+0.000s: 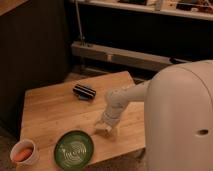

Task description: Stand the bottle upright

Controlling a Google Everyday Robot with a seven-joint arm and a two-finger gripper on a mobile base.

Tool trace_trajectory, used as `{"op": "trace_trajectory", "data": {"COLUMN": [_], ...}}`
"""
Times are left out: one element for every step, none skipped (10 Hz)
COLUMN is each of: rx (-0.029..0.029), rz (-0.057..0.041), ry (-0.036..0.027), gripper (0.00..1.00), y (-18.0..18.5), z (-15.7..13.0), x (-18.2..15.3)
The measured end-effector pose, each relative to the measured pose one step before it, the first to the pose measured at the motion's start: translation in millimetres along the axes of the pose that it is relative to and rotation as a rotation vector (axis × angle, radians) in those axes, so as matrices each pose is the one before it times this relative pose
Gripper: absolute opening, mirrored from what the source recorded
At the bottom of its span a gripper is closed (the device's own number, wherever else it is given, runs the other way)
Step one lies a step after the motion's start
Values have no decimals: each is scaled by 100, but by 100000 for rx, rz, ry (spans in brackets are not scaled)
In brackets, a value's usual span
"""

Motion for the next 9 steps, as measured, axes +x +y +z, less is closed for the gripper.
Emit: {"op": "trace_trajectory", "data": {"rx": [332, 416, 343, 323, 372, 783, 757, 359, -44], "rz": [173, -115, 216, 187, -68, -125, 85, 335, 358], "ry": [384, 400, 415, 266, 80, 79, 115, 240, 123], "gripper": [67, 61, 59, 59, 59, 59, 59, 59, 59], "y": [79, 133, 31, 16, 48, 67, -58, 29, 62], "z": [184, 202, 150, 85, 83, 197, 232, 226, 77], "x": [51, 62, -15, -45, -14, -51, -112, -155, -146]}}
